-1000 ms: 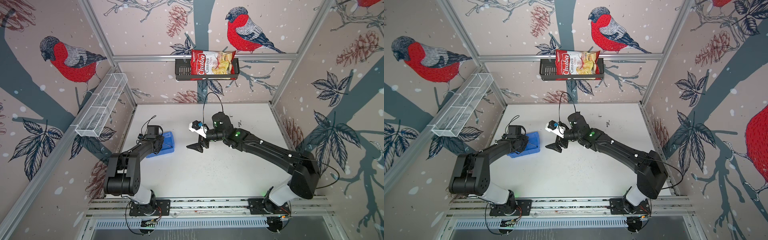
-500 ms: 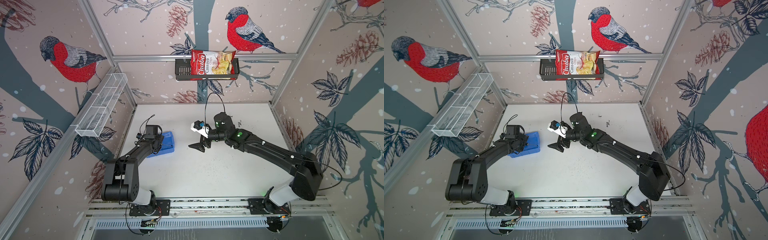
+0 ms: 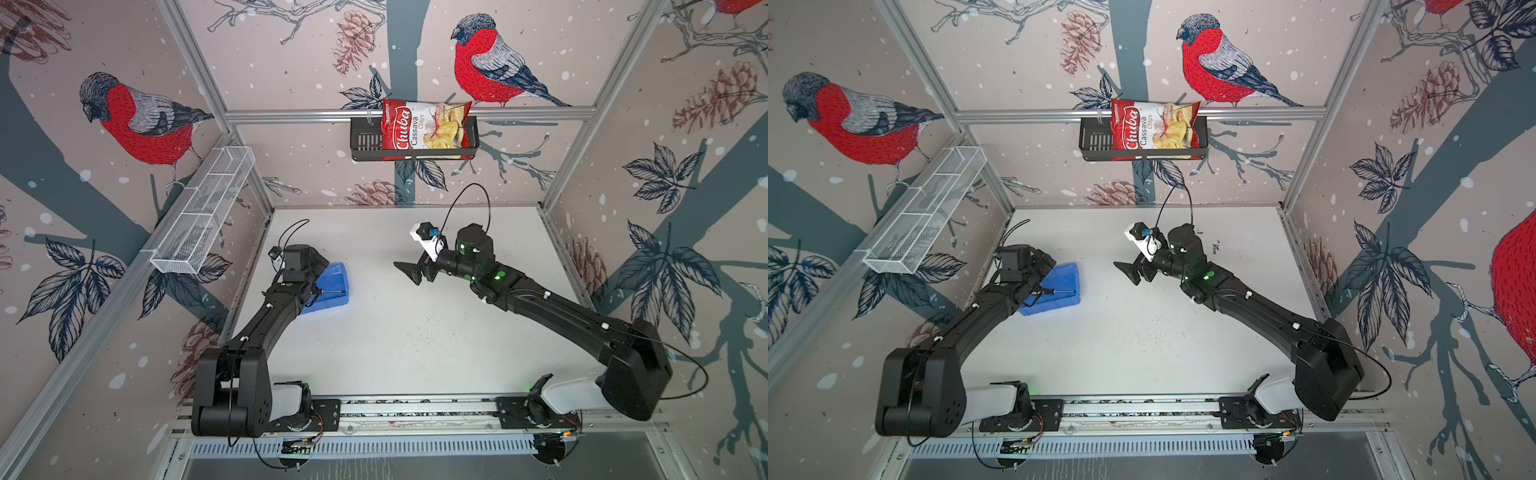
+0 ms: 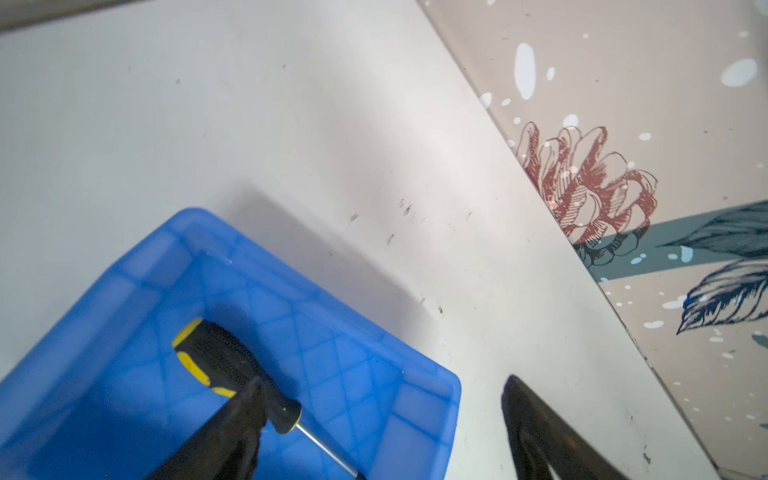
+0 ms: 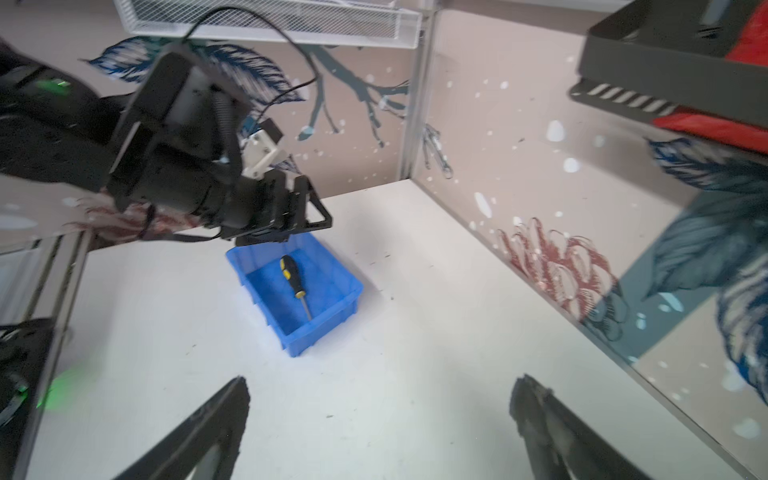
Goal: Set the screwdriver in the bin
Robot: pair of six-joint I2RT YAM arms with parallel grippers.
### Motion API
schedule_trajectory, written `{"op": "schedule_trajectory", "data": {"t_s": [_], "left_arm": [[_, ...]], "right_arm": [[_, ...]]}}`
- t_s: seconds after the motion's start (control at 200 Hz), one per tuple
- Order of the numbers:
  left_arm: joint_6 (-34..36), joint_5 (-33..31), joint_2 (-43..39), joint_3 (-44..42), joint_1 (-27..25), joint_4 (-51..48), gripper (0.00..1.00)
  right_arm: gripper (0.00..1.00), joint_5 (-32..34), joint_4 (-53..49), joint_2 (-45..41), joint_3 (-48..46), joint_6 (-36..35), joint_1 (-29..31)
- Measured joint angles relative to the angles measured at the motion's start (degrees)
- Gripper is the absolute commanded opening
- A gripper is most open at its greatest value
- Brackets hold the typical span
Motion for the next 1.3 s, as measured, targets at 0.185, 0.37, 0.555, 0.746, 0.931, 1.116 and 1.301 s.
{"op": "schedule_trajectory", "data": {"t_s": [0.185,0.37,0.555,0.746,0.931,1.116,1.301], "left_arm": [[11.41,-3.06,-2.97,-3.65,-0.24,6.21,0.95],[22.75,-4.46,-5.73,-9.03,-0.31,14.78,0.97],[29.81,-5.51,-8.35,-15.96,-0.33,24.2,0.97],[35.67,-5.9,-8.46,-20.31,-0.33,32.87,0.97],[42.18,-5.6,-4.81,-25.51,-0.33,44.02,0.97],[45.46,-5.55,1.46,-27.61,-0.35,53.7,0.97],[46.18,-5.95,7.1,-28.33,-0.35,60.83,0.97]], "right_arm": [[1.0,7.89,4.68,-3.43,-3.69,3.19,-4.35],[1.0,13.03,10.25,-8.04,-10.99,9.01,-10.69],[1.0,17.75,16.48,-13.4,-22.32,15.93,-18.62],[1.0,20.37,22.95,-17.38,-33.48,18.03,-25.59],[0.99,22.23,29.03,-19.39,-43.6,15.06,-32.46],[1.0,22.6,33.27,-18.12,-47.98,12.83,-38.47],[1.0,21.88,37.53,-14.99,-50.82,12.15,-41.64]]}}
